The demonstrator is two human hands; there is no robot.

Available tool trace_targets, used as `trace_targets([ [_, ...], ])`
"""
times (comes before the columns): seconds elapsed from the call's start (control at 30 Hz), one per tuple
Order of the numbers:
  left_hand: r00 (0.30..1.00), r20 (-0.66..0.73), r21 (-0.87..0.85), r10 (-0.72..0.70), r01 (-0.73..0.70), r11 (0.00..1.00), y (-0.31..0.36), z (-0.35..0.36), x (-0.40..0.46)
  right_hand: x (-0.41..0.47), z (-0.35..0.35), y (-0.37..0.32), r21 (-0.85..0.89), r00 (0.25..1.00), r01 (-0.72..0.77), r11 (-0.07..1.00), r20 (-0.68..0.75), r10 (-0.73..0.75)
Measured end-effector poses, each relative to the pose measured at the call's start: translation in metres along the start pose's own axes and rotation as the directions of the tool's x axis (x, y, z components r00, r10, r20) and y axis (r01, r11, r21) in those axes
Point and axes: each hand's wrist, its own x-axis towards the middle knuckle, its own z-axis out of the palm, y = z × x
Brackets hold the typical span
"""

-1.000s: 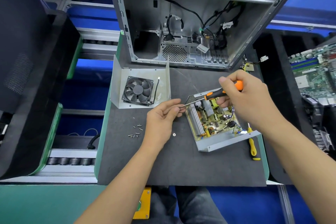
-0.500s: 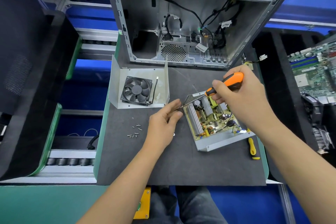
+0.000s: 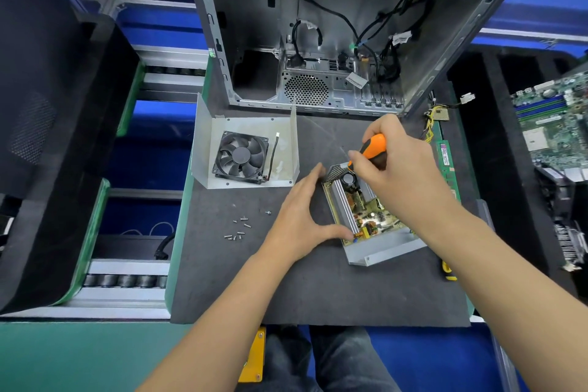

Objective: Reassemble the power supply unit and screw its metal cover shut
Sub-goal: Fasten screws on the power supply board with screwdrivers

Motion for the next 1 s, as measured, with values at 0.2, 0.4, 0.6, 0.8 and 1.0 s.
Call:
trace_targets([
  [0.2, 1.0, 0.009, 0.017, 0.012, -0.012, 1.0, -0.0013, 0.0007, -0.0002, 0.0018, 0.0024, 0.0025, -0.009, 0.999, 0.049, 0.999, 0.013, -0.049],
  [0.4, 1.0, 0.019, 0.032, -0.009, 0.009, 0.999, -0.0004, 0.0006, -0.0004, 0.0024, 0.0022, 0.0025, -0.008, 0.998, 0.054, 0.999, 0.023, -0.054],
  [0.6, 1.0, 0.022, 0.036, -0.008, 0.007, 0.999, 0.0004, -0.0004, -0.0003, 0.0035, 0.0031, 0.0026, -0.029, 0.999, 0.043, 0.999, 0.017, -0.043],
  [0.8, 1.0, 0.028, 0.04, -0.013, 0.012, 0.999, 0.0005, 0.0004, -0.0013, 0.0029, 0.0035, 0.0009, -0.056, 0.999, 0.036, 0.998, 0.033, -0.034],
  [1.0, 1.0, 0.029, 0.051, -0.01, 0.008, 0.999, -0.0016, 0.0016, -0.0014, 0.0022, 0.0047, -0.0021, -0.063, 0.999, 0.029, 0.998, 0.042, -0.026],
])
